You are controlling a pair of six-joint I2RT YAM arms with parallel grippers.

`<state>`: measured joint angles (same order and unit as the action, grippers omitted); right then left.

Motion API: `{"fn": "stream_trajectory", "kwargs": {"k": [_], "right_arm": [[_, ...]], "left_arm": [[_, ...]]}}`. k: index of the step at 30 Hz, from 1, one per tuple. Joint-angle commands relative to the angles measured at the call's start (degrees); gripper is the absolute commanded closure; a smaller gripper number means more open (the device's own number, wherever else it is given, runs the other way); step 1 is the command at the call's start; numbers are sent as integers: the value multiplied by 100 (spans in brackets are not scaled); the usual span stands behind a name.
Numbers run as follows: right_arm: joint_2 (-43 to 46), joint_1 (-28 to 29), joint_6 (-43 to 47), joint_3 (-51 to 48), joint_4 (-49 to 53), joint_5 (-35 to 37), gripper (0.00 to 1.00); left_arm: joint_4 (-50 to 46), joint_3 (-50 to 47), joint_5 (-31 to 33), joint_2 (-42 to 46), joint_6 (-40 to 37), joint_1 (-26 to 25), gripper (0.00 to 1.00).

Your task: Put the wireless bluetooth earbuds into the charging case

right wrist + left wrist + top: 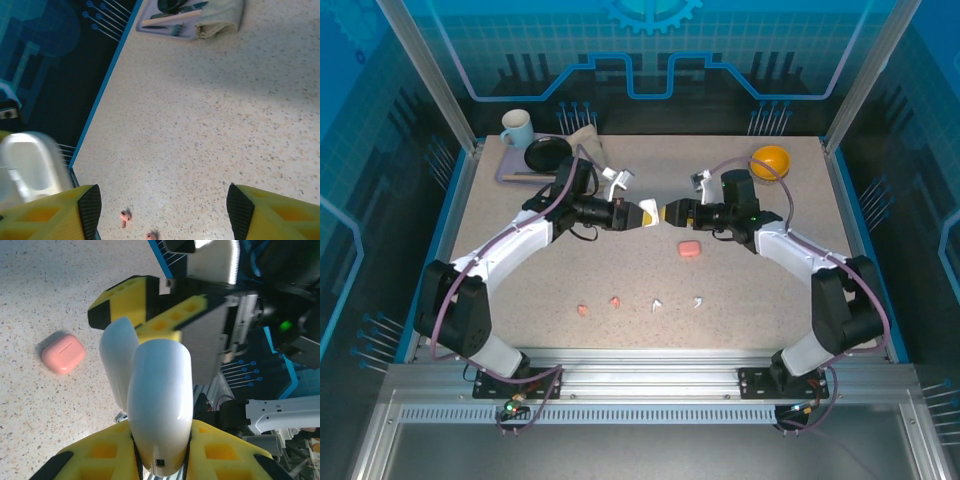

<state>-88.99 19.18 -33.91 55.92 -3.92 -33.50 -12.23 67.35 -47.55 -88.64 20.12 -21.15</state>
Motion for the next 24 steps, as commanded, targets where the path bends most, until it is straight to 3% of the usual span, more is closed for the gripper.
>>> {"fn": "stream_trajectory", "kwargs": {"k": [1,11,19,24], "right_arm": [[51,-140,-134,-82,-74,-66,30],[950,-221,-829,-521,-737,-877,33],[822,91,-810,-427,-844,-1032,48],[719,166,-757,-385,-821,-995,53]], "left_arm": [[-34,207,-229,210,-214,5,100],[10,221,-384,284,-211,5,100],[254,294,-422,199,-30,3,100],[328,368,-440,135,36,-20,100]]}}
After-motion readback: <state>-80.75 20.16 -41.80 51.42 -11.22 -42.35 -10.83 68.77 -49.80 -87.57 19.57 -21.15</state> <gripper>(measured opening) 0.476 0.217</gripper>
